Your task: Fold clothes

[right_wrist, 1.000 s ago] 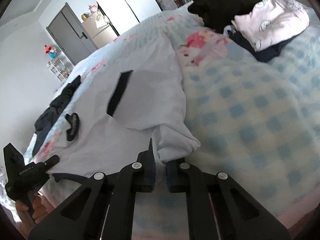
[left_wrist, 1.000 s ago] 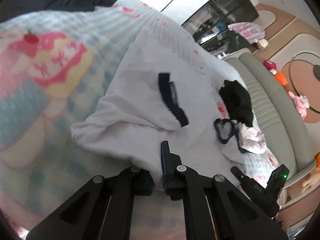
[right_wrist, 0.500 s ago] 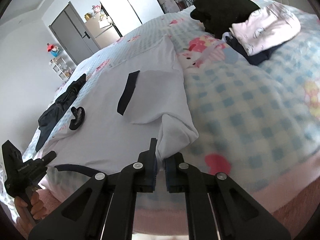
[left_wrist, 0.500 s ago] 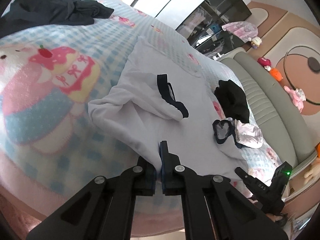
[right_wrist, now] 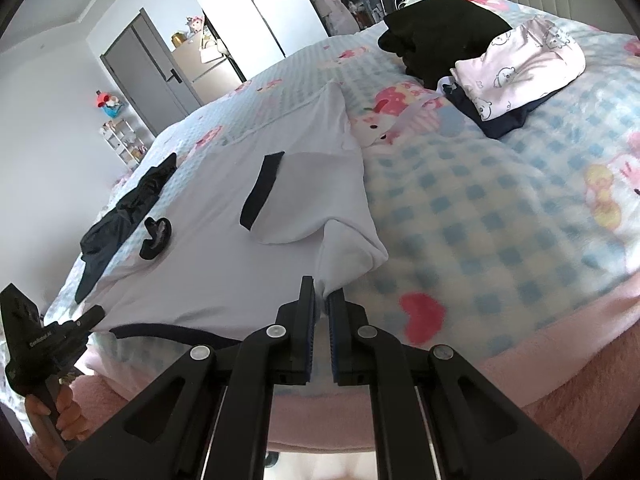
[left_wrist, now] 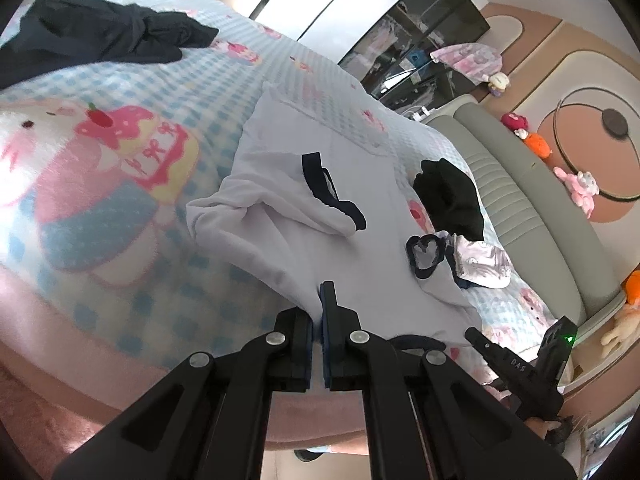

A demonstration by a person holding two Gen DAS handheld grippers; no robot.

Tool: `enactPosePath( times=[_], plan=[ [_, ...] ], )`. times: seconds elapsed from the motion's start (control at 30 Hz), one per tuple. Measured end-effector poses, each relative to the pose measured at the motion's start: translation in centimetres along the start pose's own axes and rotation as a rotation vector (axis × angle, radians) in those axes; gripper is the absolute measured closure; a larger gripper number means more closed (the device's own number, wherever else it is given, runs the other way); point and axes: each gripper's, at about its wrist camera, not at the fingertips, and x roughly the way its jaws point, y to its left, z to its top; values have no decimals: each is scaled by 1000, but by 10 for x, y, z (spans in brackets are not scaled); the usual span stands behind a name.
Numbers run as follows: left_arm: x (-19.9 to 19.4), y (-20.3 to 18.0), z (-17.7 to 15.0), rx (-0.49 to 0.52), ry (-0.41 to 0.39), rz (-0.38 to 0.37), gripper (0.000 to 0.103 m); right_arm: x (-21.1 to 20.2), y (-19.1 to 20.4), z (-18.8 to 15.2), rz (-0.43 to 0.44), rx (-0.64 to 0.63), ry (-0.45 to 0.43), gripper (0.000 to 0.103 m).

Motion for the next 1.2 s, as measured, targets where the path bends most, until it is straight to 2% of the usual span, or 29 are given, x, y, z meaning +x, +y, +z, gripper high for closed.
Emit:
enactPosePath(
  times=[0.17, 0.27, 0.43, 0.6, 0.7, 0.87, 1.03, 1.1, 1.17, 1.2],
  plan=[
    [7, 10, -3, -22, 21, 15, 100, 5, 2, -3, 0, -21, 21, 98],
    [12, 17, -3, -40, 30, 14, 100, 18, -5, -7, 12, 29, 67, 98],
    [13, 14, -4, -13, 43, 11, 99, 18, -7, -8, 11, 28, 69, 98],
    [15, 7, 13, 15, 41, -8, 99, 16, -4, 2, 29, 21, 59, 98],
    [26, -5, 45, 58, 33, -25, 99, 16, 1, 15, 38, 6, 50, 98],
    [52, -27, 107, 131, 23, -46, 99, 30, 11, 70, 60, -50, 1, 98],
    [115, -32, 183, 151, 45, -10, 99, 77, 14, 144, 43, -63, -25, 98],
    [150, -23, 205, 126, 97, -2, 98, 109, 14, 168, 12, -60, -14, 97],
    [187, -8, 220, 65, 179, 12, 86, 144, 10, 179, -29, -45, 29, 97],
    [202, 0, 224, 25, 217, 8, 69, 161, 8, 185, -49, -38, 50, 95]
  ],
)
